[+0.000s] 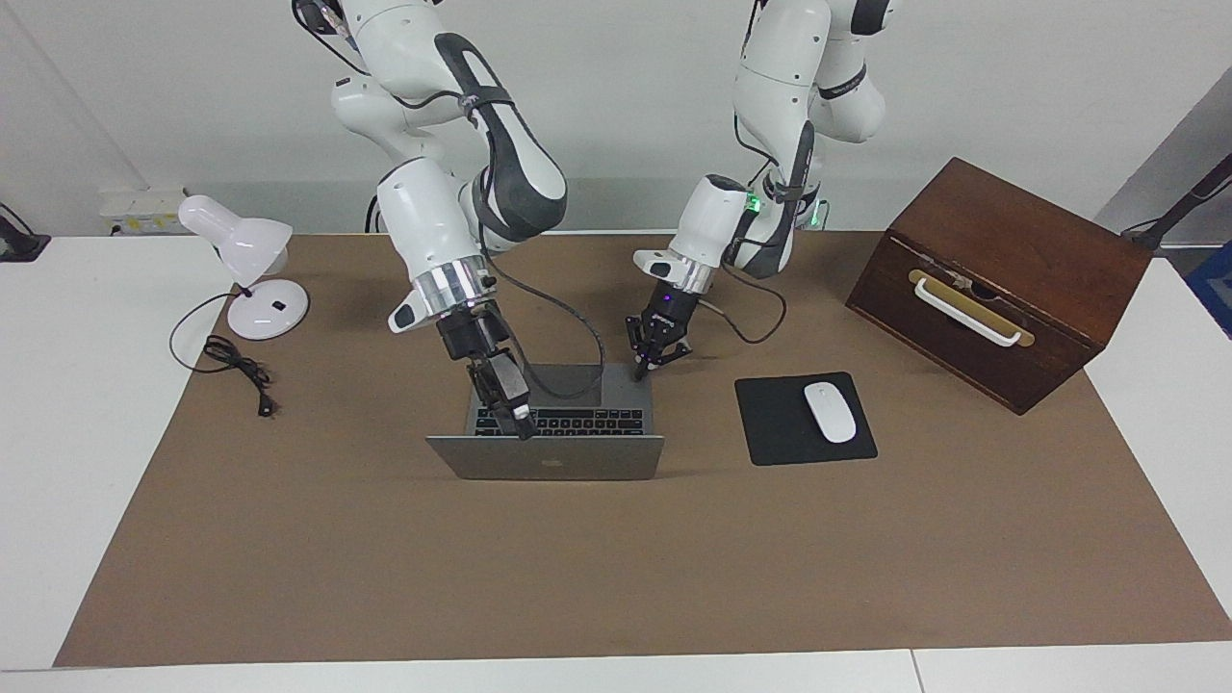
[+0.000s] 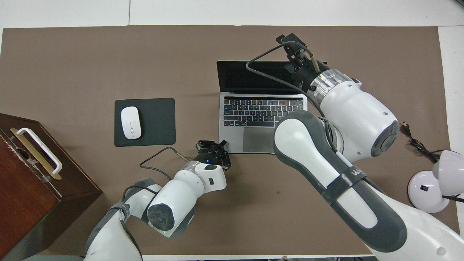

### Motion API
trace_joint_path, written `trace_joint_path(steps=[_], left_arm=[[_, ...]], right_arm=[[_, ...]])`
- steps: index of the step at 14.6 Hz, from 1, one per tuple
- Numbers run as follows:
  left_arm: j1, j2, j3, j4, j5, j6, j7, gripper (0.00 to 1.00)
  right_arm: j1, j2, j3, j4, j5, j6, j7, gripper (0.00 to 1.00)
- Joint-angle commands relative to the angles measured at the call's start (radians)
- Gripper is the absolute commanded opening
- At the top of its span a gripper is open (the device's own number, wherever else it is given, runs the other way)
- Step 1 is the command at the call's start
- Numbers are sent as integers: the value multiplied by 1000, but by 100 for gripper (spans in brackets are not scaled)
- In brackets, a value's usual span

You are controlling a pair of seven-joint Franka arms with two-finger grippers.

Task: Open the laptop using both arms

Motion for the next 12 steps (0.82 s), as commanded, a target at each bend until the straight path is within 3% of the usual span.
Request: trace_joint_path(steps=[1,5,9,12], left_arm=[[13,41,-1,28,15,18,8,0],[12,31,-1,29,-9,16,-7,0],[9,-8,-1,29,-11,15,-64,0],[10,-43,-1,18,-13,10,-83,0]], right_arm=[[3,3,6,30,29,-40,-15,100],[11,-2,4,92,29,-108,5,100],[-3,-4,-11,182,-6,-264,13,100],[-24,-16,-63,213,-150,-399,1,100]])
